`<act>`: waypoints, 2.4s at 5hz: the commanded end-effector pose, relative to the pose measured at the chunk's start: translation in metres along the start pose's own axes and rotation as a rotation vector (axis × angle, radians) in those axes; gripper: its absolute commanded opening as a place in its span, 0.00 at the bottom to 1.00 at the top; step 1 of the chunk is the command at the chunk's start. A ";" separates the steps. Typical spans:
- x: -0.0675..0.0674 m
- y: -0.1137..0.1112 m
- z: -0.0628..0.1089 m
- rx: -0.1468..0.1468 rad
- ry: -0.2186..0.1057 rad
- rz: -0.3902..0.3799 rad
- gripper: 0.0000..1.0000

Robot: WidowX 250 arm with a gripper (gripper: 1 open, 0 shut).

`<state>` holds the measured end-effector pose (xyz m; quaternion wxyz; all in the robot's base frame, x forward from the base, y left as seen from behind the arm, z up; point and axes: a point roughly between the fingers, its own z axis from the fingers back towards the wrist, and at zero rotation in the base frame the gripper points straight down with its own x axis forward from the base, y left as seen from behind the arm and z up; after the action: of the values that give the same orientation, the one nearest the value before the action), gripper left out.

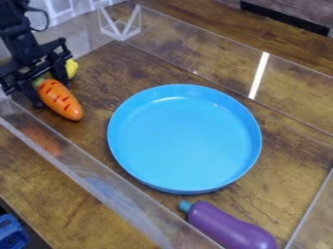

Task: Move the carrot to the right side

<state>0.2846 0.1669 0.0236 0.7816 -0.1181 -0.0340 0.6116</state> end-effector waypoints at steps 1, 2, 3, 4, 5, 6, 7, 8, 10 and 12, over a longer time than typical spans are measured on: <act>0.006 -0.020 0.027 -0.034 -0.032 -0.105 0.00; 0.001 -0.040 0.044 -0.038 0.013 -0.232 0.00; -0.014 -0.062 0.064 -0.042 0.075 -0.355 0.00; -0.033 -0.077 0.082 -0.045 0.125 -0.414 0.00; -0.055 -0.086 0.078 -0.045 0.156 -0.482 0.00; -0.080 -0.094 0.068 -0.041 0.174 -0.556 0.00; -0.090 -0.099 0.063 -0.051 0.190 -0.596 0.00; -0.094 -0.104 0.060 -0.057 0.199 -0.642 0.00; -0.099 -0.100 0.056 -0.061 0.183 -0.611 1.00; -0.111 -0.100 0.054 -0.056 0.156 -0.539 1.00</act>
<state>0.3377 0.0484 0.0823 0.9078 -0.1709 0.0205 0.3824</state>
